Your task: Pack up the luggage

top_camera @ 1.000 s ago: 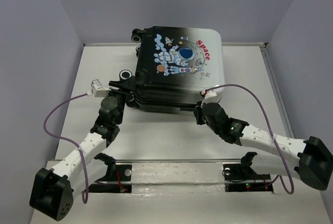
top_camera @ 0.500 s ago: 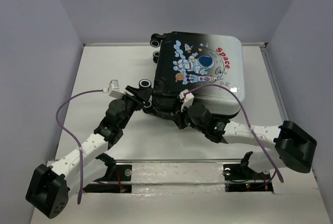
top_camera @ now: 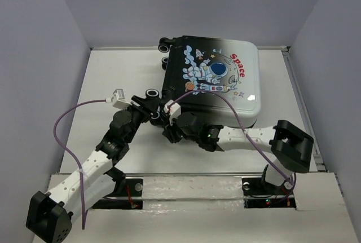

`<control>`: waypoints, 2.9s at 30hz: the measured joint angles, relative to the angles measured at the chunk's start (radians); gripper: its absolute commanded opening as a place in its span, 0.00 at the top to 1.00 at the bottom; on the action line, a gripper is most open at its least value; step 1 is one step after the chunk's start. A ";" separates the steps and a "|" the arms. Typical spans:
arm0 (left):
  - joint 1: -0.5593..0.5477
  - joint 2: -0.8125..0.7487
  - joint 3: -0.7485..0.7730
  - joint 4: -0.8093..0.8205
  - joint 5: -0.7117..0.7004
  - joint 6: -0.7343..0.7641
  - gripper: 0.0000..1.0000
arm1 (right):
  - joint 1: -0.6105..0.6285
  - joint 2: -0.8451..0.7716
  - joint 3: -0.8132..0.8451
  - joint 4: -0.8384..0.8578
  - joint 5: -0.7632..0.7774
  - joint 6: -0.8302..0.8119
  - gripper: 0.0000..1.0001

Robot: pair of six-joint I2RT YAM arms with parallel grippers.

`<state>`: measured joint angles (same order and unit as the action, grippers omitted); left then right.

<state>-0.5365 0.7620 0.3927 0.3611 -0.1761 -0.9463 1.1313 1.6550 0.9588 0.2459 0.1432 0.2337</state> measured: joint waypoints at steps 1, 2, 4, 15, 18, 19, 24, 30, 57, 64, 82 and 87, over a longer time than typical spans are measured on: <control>-0.003 0.000 0.000 -0.004 0.007 0.002 0.94 | 0.006 -0.029 -0.014 -0.017 -0.028 0.003 0.16; -0.004 -0.001 -0.001 -0.005 0.009 0.002 0.94 | 0.020 -0.070 -0.022 -0.055 -0.061 0.022 0.11; -0.009 0.002 -0.001 -0.002 0.017 0.002 0.94 | 0.052 -0.146 -0.023 -0.122 -0.093 0.032 0.03; -0.014 -0.013 -0.002 0.003 0.018 0.009 0.94 | -0.522 -0.699 0.100 -0.470 0.069 0.127 0.00; -0.019 -0.028 -0.008 0.003 0.021 0.019 0.94 | -0.855 -0.660 0.124 -0.504 0.054 0.138 0.00; -0.019 -0.031 -0.008 0.003 0.023 0.022 0.94 | -0.970 -0.621 0.127 -0.504 0.027 0.145 0.00; -0.023 -0.031 -0.014 0.014 0.029 0.034 0.94 | -1.170 -0.386 0.128 -0.517 -0.197 0.186 0.01; -0.114 -0.018 -0.018 0.034 0.021 0.074 0.94 | -1.193 -0.172 0.276 -0.451 -0.465 0.188 0.08; -0.515 0.192 0.122 -0.050 0.254 0.457 0.01 | -0.926 0.254 0.991 -0.581 -0.756 0.147 0.00; -0.491 0.035 0.180 -0.154 0.151 0.484 0.01 | -0.859 -0.494 0.384 -0.390 -0.711 0.109 0.33; -0.452 0.195 0.271 -0.272 0.217 0.405 0.01 | -0.827 -0.957 -0.682 -0.122 -0.724 0.272 0.37; -0.443 0.304 0.304 -0.214 0.281 0.401 0.01 | -0.739 -0.854 -0.699 -0.029 -0.715 0.280 0.36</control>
<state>-0.9794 1.0657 0.6968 0.1471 0.1047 -0.5449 0.3923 0.8013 0.2596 0.2169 -0.5720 0.5137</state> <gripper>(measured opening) 0.990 0.635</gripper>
